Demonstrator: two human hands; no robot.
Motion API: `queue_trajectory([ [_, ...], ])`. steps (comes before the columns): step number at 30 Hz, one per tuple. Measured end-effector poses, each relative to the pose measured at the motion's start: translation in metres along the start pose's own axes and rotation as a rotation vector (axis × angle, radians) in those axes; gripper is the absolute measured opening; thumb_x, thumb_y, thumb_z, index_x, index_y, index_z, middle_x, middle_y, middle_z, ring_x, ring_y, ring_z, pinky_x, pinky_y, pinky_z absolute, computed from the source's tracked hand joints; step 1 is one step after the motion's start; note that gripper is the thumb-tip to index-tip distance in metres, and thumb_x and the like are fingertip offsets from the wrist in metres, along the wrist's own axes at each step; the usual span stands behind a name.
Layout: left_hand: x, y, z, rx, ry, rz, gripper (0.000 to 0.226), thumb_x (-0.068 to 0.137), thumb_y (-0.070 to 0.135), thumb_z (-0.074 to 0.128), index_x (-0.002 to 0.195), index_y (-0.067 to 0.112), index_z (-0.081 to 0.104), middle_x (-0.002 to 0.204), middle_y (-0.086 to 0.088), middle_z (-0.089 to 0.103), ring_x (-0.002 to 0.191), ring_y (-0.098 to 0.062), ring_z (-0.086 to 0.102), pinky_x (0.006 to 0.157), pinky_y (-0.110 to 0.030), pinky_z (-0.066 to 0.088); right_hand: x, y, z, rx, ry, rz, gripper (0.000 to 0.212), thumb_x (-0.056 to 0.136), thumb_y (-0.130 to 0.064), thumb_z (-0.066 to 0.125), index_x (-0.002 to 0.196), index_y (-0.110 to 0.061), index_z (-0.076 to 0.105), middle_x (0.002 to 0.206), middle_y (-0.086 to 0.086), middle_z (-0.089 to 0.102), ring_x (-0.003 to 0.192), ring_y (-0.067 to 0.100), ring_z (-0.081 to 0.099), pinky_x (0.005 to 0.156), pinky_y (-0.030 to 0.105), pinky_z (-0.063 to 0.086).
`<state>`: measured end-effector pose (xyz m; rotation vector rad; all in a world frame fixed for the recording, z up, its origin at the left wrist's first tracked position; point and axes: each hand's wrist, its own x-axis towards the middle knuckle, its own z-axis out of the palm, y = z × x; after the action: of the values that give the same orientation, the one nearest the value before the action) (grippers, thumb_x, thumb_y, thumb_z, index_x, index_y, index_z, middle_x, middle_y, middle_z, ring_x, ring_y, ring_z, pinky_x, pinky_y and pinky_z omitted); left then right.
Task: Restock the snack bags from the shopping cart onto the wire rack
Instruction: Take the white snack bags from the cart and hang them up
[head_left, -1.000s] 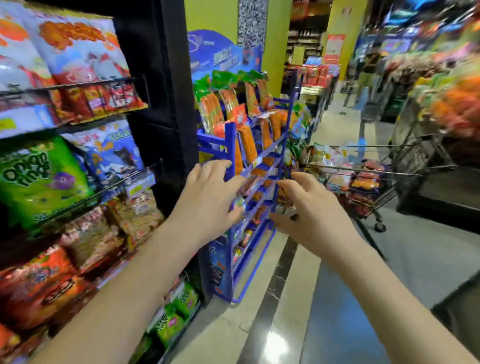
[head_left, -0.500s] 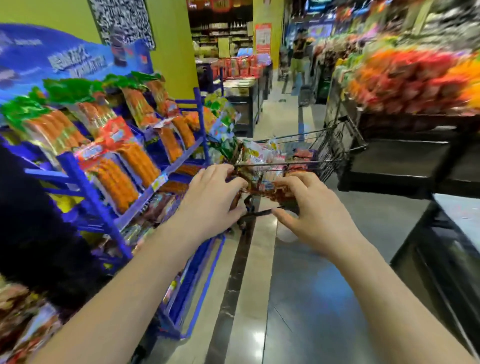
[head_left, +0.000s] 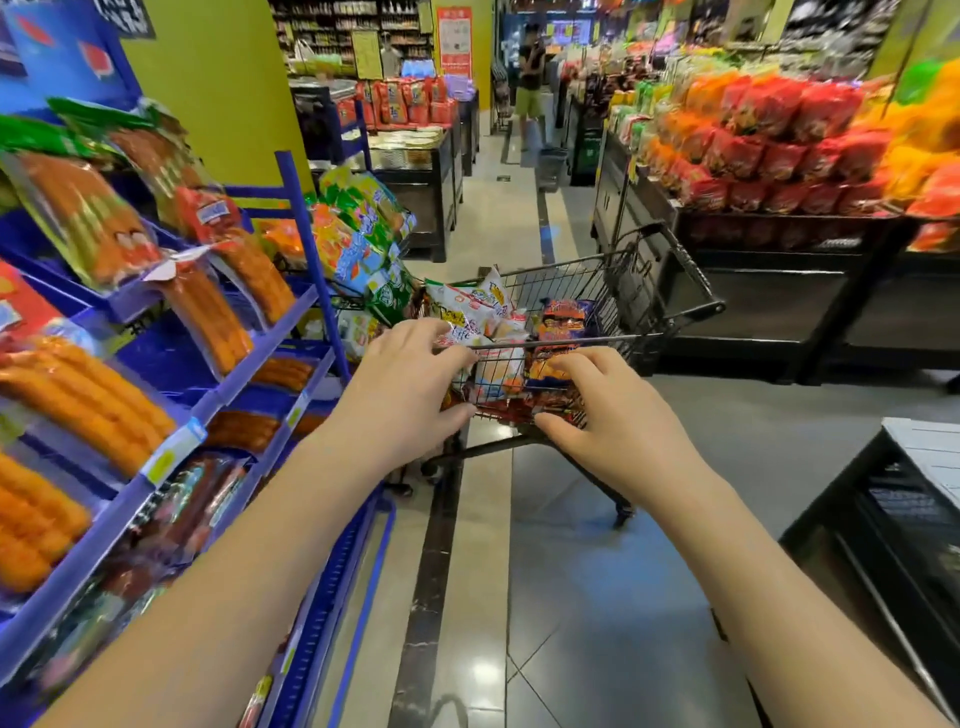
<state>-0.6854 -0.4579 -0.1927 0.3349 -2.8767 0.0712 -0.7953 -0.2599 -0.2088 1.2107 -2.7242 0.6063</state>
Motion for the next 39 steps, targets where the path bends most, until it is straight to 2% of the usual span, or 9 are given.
queue_trajectory([
  [6,0.102,-0.073,0.039,-0.018,-0.077,0.041,0.059,0.095,0.052,0.063,0.148,0.029,0.049,0.159,-0.009,0.035,0.148,-0.029,0.03,0.118,-0.045,0.029,0.123,0.007,0.038,-0.002,-0.035,0.052,0.06,0.092,-0.047,0.068,0.144,-0.024,0.05,0.143,-0.002,0.048,0.124,0.024,0.056,0.099,0.04,0.05],
  [12,0.184,-0.123,0.068,-0.014,-0.13,0.057,0.057,0.095,0.051,0.063,0.144,0.024,0.051,0.159,-0.01,0.035,0.148,-0.031,0.03,0.119,-0.047,0.031,0.209,0.025,0.068,0.011,-0.074,0.104,0.059,0.092,-0.047,0.069,0.142,-0.024,0.049,0.144,0.0,0.047,0.124,0.026,0.056,0.099,0.044,0.05],
  [15,0.218,-0.138,0.085,-0.015,-0.17,0.058,0.057,0.096,0.051,0.062,0.145,0.024,0.05,0.16,-0.009,0.033,0.149,-0.031,0.028,0.12,-0.046,0.028,0.244,0.036,0.082,0.018,-0.091,0.107,0.06,0.091,-0.047,0.069,0.143,-0.026,0.048,0.143,-0.002,0.047,0.123,0.025,0.057,0.098,0.041,0.051],
  [21,0.284,-0.159,0.124,-0.039,-0.232,0.027,0.061,0.097,0.049,0.061,0.151,0.026,0.043,0.16,-0.007,0.031,0.148,-0.028,0.029,0.117,-0.045,0.032,0.315,0.067,0.117,0.057,-0.123,0.077,0.061,0.092,-0.045,0.068,0.146,-0.025,0.047,0.148,-0.002,0.045,0.131,0.022,0.052,0.104,0.043,0.048],
  [24,0.316,-0.167,0.147,-0.057,-0.269,0.02,0.064,0.098,0.049,0.061,0.154,0.027,0.04,0.161,-0.006,0.03,0.148,-0.028,0.028,0.118,-0.046,0.032,0.349,0.088,0.136,0.082,-0.128,0.068,0.062,0.092,-0.045,0.068,0.146,-0.026,0.046,0.143,-0.001,0.047,0.126,0.023,0.054,0.1,0.043,0.049],
  [32,0.411,-0.187,0.21,-0.039,-0.369,-0.035,0.061,0.099,0.045,0.06,0.154,0.027,0.04,0.161,-0.009,0.031,0.149,-0.031,0.029,0.117,-0.048,0.033,0.447,0.149,0.18,0.112,-0.224,0.034,0.061,0.095,-0.045,0.065,0.149,-0.025,0.045,0.153,-0.001,0.043,0.136,0.021,0.048,0.105,0.042,0.048],
  [39,0.457,-0.21,0.248,-0.088,-0.433,-0.061,0.059,0.099,0.046,0.06,0.152,0.027,0.041,0.16,-0.008,0.032,0.148,-0.03,0.03,0.113,-0.047,0.039,0.5,0.175,0.21,0.119,-0.31,0.061,0.06,0.095,-0.044,0.066,0.148,-0.026,0.046,0.148,-0.001,0.045,0.132,0.023,0.051,0.103,0.045,0.049],
])
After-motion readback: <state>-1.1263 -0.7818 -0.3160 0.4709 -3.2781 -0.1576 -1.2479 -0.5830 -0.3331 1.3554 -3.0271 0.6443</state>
